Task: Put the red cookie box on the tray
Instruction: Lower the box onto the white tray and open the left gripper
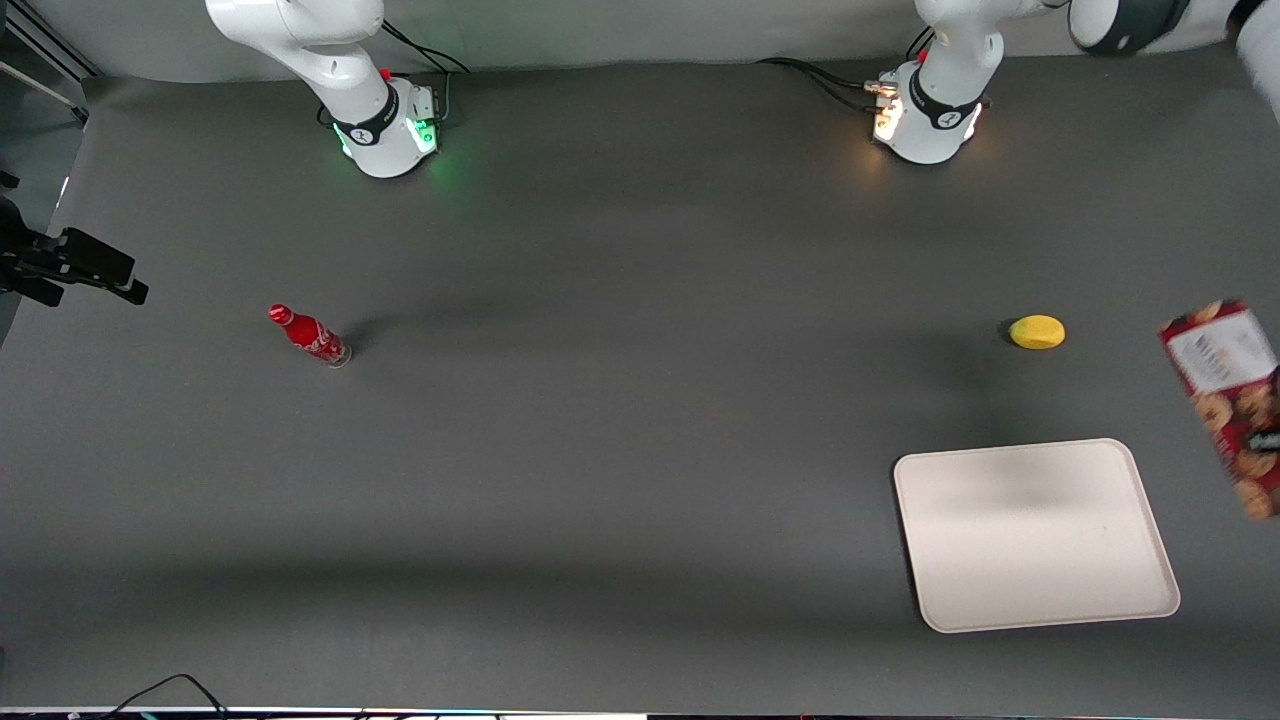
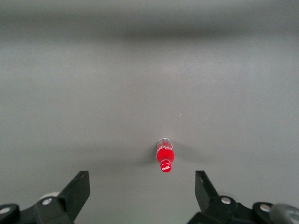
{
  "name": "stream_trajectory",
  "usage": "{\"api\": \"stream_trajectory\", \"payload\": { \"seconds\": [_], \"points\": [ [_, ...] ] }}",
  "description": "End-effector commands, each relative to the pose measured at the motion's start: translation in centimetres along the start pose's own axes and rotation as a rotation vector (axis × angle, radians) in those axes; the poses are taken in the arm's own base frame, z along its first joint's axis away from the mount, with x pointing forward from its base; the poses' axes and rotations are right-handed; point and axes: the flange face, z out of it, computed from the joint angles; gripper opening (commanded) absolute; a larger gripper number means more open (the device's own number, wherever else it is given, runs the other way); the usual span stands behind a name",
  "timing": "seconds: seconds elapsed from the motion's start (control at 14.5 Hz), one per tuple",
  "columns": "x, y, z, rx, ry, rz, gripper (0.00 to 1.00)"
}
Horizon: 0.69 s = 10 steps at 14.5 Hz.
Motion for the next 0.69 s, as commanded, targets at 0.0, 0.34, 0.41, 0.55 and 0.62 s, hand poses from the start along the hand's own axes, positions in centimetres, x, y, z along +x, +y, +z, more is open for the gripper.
{"api": "stream_trajectory", "payload": {
  "seconds": [0.0,0.34,0.41,0.55,0.62],
  "points": [
    [4.1,1.0,8.1,0.012,0.034,0.075,0.0],
    [5.9,0.7,16.5,0.013,0.079,0.133,0.0],
    [6.1,0.6,18.1,0.015,0.094,0.134,0.0],
    [6.9,0.8,20.3,0.027,0.138,0.138,0.0],
    [7.1,0.9,21.2,0.033,0.142,0.145,0.29]
  ]
}}
